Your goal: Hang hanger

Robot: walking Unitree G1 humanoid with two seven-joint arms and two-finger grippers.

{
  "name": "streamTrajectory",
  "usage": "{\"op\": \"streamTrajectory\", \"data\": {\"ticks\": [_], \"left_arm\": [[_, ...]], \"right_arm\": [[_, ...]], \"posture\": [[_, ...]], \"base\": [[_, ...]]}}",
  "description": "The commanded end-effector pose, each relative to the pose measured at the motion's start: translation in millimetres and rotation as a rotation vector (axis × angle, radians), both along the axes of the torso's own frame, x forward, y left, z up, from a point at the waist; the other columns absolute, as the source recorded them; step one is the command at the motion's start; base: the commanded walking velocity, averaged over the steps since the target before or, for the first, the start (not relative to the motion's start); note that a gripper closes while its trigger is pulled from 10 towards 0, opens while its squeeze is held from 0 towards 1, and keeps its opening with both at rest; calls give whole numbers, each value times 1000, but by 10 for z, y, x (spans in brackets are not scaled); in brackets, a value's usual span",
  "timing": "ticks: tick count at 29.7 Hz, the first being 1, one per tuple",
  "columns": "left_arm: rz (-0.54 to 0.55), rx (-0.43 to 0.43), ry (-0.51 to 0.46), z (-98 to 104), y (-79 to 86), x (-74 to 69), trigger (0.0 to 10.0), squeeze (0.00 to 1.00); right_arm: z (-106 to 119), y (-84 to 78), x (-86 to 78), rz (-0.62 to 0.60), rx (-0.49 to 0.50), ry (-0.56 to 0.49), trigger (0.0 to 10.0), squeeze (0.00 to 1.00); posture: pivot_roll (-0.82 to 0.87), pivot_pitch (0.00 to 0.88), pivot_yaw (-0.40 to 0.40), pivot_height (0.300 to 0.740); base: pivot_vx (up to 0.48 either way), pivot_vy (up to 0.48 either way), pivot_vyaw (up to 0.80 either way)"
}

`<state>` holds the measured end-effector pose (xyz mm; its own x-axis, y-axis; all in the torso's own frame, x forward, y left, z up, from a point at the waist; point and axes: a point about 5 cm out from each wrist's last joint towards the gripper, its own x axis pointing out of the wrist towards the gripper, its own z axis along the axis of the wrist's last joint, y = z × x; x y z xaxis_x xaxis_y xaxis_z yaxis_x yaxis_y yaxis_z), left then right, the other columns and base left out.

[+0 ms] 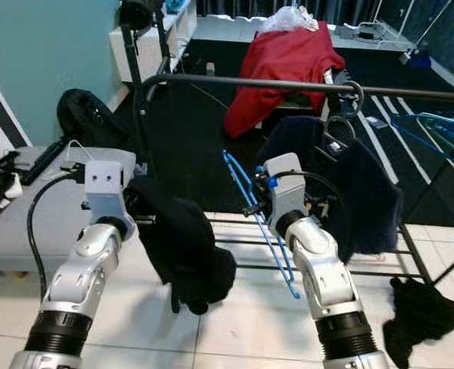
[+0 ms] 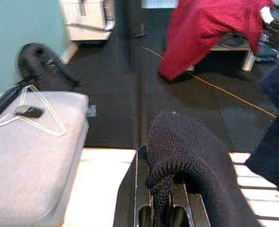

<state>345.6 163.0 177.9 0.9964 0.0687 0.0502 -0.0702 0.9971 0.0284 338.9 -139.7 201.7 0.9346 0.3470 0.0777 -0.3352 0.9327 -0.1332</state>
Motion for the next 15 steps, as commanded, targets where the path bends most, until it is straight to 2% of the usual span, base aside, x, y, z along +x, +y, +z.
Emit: {"op": "streamTrajectory", "data": {"ticks": [1, 9, 15], "left_arm": [[8, 24, -14, 11, 38, -22, 10000, 0], [25, 32, 9, -48, 97, -72, 10000, 0], [-22, 38, -5, -41, 9, -82, 10000, 0]], "right_arm": [[156, -17, 21, -14, 35, -55, 10000, 0], [186, -82, 32, -58, 43, -55, 10000, 0], [272, -132, 84, -114, 84, -55, 10000, 0]], "posture": [[-21, 151, -16, 740], [-20, 144, -14, 740], [-28, 138, -11, 740]], "base": [[420, 0, 0], [418, 0, 0], [410, 0, 0]]}}
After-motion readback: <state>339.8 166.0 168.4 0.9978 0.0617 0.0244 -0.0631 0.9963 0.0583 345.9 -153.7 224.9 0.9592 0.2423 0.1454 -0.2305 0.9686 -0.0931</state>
